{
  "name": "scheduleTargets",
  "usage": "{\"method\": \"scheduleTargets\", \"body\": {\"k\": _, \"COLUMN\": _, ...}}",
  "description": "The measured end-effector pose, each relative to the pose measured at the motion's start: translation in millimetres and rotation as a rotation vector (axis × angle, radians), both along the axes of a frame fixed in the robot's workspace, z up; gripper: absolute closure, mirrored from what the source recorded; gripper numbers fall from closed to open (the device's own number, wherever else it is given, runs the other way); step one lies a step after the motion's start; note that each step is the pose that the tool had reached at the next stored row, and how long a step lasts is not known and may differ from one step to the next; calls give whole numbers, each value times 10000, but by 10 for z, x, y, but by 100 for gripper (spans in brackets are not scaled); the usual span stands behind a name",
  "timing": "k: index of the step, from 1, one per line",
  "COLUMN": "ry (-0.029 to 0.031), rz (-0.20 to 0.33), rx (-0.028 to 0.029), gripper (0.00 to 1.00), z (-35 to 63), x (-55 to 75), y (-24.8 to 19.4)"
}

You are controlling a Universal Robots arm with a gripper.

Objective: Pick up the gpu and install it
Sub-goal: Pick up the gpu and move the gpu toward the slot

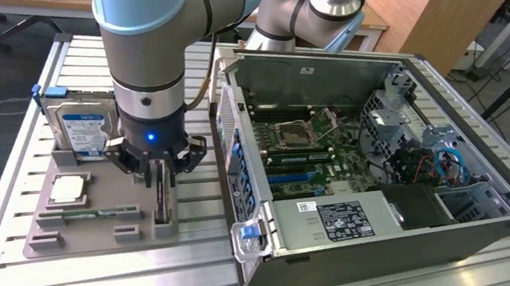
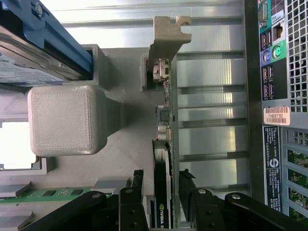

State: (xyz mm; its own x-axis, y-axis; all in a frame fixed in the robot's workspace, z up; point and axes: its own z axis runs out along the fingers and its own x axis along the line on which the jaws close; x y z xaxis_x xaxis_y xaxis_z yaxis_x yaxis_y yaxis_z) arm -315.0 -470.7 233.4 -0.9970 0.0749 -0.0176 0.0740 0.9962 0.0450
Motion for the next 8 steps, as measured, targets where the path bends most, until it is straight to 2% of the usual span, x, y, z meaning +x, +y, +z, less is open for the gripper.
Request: {"method": "scheduleTargets", "body": {"k": 8, "ry": 0, "rz": 0, "rx": 0, "gripper": 59, "z": 0, "x": 0, "y": 0}}
